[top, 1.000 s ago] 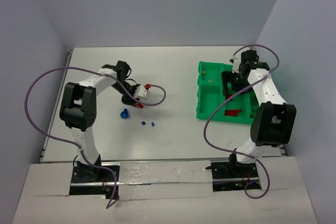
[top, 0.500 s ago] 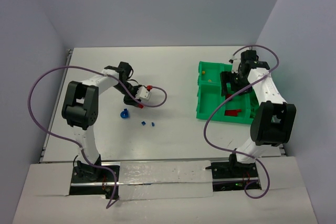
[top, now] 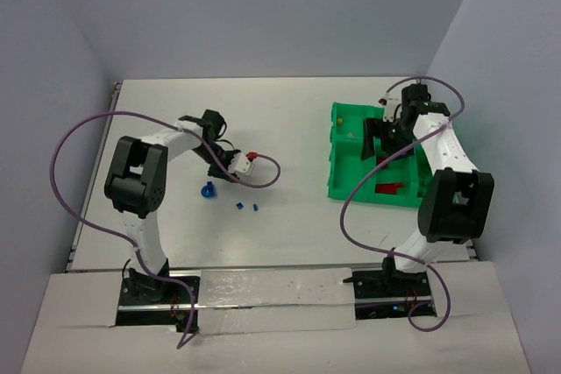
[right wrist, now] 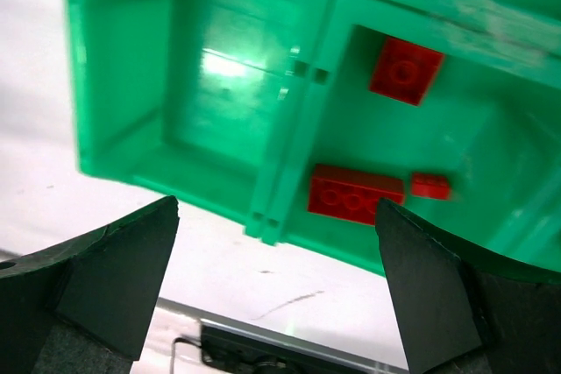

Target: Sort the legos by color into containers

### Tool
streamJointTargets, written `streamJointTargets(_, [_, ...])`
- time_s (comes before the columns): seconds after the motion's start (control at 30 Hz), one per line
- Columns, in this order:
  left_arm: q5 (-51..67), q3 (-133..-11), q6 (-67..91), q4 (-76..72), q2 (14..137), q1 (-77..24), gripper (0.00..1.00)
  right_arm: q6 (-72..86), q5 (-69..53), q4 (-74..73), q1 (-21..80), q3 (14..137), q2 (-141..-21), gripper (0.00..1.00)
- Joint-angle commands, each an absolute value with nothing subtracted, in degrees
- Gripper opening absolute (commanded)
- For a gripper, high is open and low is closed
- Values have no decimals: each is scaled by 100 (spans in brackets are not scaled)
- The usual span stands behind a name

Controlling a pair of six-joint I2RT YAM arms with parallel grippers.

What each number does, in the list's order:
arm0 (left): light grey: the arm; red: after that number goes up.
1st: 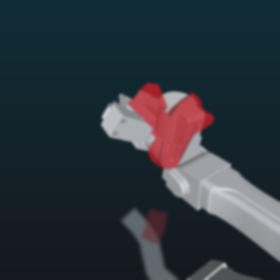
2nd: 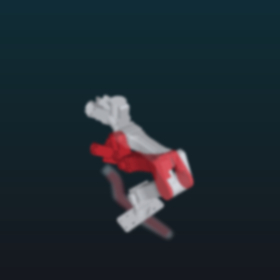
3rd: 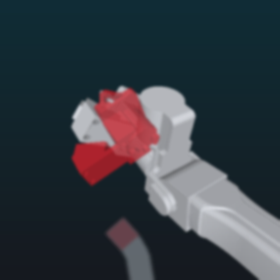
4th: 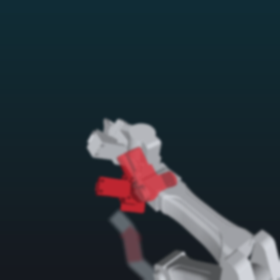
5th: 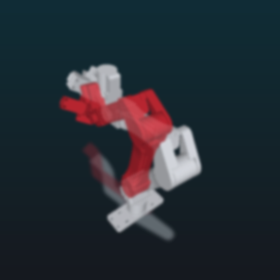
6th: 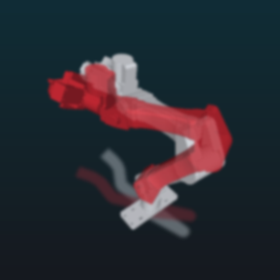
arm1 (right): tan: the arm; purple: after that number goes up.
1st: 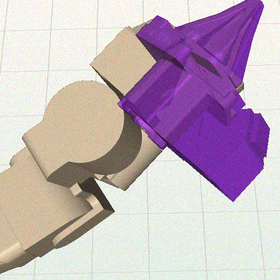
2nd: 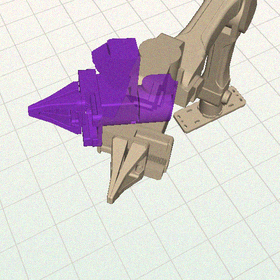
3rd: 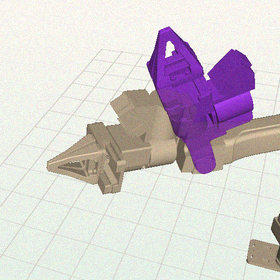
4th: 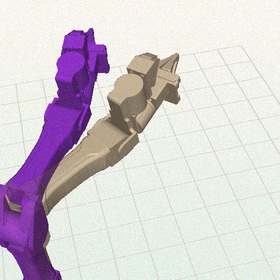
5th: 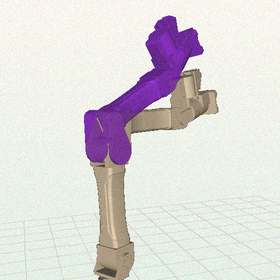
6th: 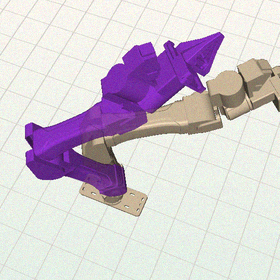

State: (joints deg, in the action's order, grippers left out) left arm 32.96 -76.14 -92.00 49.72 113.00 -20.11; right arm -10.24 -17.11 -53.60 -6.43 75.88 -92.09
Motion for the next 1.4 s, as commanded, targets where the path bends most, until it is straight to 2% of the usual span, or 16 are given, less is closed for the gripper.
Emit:
streamJointTargets(0.0, [3269,-7474,-9133,4705,11068,-2098,28,-673,-2765,-5240,-527,7802,-9032,100])
streamJointTargets(0.1, [3255,-7401,-8427,4268,10671,-2280,16,-135,-3624,-4701,-339,7550,-8861,100])
streamJointTargets(0.3, [3538,-7488,-6314,3418,9640,-2635,0,561,-4568,-3984,529,7521,-8902,100])
streamJointTargets(0.5, [3759,-7594,-3908,2939,8869,-2999,0,1280,-5541,-3206,1080,7735,-9099,99])
streamJointTargets(0.6, [3843,-7592,-3104,2777,8714,-3061,0,1631,-5905,-2961,1293,7958,-9408,95])
streamJointTargets(0.67, [3865,-7616,-2958,2762,8662,-3107,0,1679,-5972,-2925,1349,8086,-9470,94])
streamJointTargets(0.73, [3902,-7642,-2668,2725,8591,-3164,0,1815,-6095,-2813,1529,8231,-9650,87])
streamJointTargets(0.97, [3885,-7754,-2505,2689,8579,-3305,0,1894,-6307,-2800,2006,8445,-9996,75])
streamJointTargets(1.37, [3867,-8002,-2520,2740,8741,-3472,0,2381,-6912,-2435,2136,8466,-10459,53])
